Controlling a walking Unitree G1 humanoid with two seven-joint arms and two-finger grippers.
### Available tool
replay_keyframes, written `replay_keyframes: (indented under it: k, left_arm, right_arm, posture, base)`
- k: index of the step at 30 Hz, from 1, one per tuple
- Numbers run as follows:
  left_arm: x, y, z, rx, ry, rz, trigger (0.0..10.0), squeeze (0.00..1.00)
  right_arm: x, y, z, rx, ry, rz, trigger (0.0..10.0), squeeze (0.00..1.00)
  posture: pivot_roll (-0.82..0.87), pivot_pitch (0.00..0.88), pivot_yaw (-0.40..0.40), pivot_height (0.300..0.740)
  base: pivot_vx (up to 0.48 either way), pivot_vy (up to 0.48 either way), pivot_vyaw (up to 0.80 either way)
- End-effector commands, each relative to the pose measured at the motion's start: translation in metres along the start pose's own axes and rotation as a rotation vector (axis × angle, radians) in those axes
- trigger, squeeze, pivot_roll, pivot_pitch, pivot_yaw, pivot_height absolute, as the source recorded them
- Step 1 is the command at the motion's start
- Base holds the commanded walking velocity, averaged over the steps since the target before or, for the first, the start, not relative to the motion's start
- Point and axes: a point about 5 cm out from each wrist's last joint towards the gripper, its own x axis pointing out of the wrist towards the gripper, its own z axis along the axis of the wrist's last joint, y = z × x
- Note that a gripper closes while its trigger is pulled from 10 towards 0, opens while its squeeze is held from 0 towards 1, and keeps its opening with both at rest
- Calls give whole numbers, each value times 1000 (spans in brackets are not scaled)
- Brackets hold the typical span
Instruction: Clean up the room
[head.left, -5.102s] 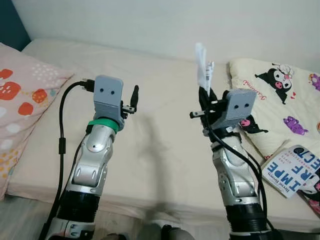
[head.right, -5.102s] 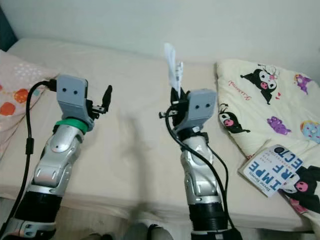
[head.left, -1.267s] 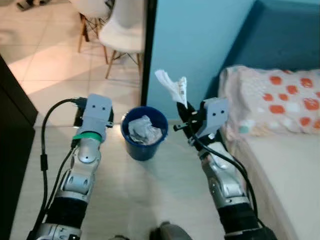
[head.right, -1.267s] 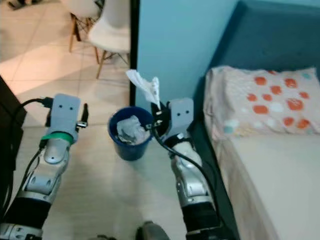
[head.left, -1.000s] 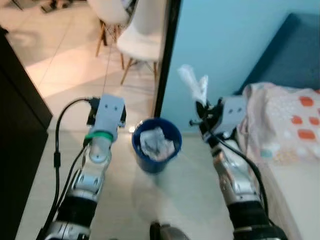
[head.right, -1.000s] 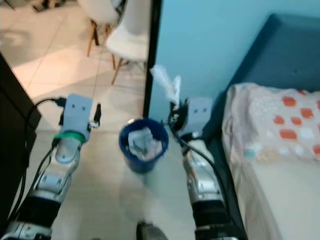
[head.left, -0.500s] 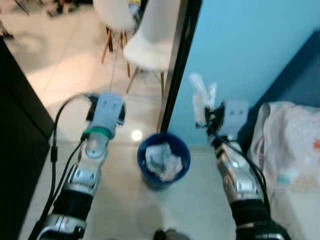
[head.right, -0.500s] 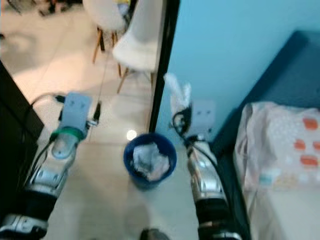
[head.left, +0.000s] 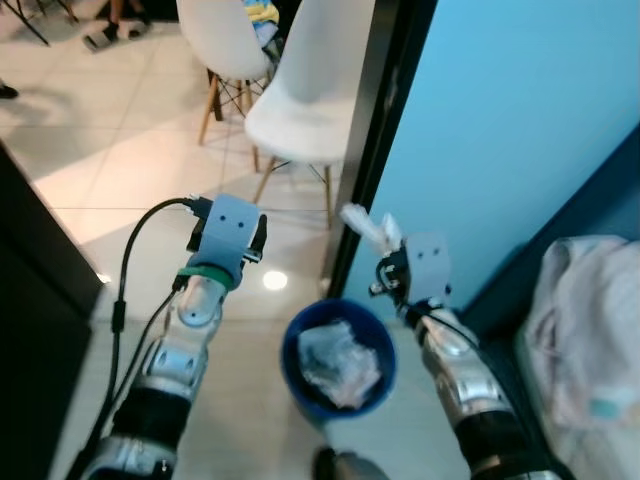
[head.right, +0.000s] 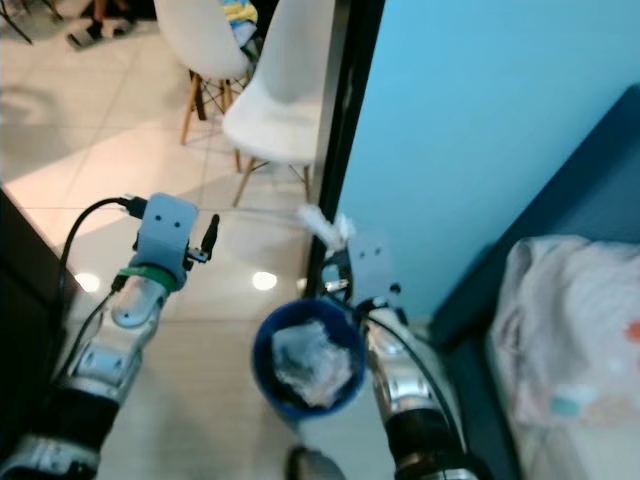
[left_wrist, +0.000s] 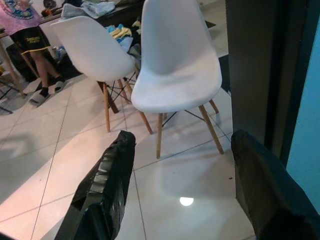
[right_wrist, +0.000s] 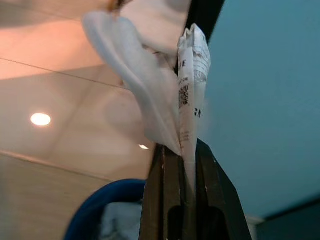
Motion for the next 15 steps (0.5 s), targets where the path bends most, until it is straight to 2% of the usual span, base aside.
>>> replay_keyframes:
  k: [1,3,6,7,9,10,12,14,15]
  left_arm:
    - [-6,-3,-12,-2,48,-31,10000,0]
    - [-15,-15,-18,3,75,-150,10000,0]
    - [-38,-22,-34,7,139,-299,10000,0]
    - [-38,-22,-34,7,139,-299,10000,0]
    - [-53,-22,-40,15,164,-363,10000,0]
    - [-53,-22,-40,15,164,-363,10000,0]
    - [-70,-20,-39,0,167,-433,10000,0]
    - [-74,-19,-38,-5,166,-450,10000,0]
    - [-79,-18,-34,-11,155,-467,10000,0]
  right_arm:
    - [-2,7,-13,5,61,18,10000,0]
    - [-4,12,-30,9,151,48,10000,0]
    - [-3,14,-37,40,183,54,10000,0]
    - [-3,14,-37,40,183,54,10000,0]
    - [1,12,-35,72,178,37,10000,0]
    - [1,12,-35,72,178,37,10000,0]
    - [5,5,-36,96,188,-15,10000,0]
    - [6,3,-36,100,191,-27,10000,0]
    - [5,1,-39,97,206,-48,10000,0]
  posture:
    - [-102,78,1,723]
    - [-102,97,3,723]
    - [-97,145,8,723]
    - [-97,145,8,723]
    - [-87,171,9,723]
    - [-87,171,9,723]
    - [-70,200,9,723]
    - [-70,200,9,723]
    - [-43,227,14,723]
  base:
    - [0,0,0]
    - [0,0,0]
    - [0,0,0]
    - [0,0,0]
    - [0,0,0]
    - [0,0,0]
    - [0,0,0]
    - [0,0,0]
    - [0,0,0]
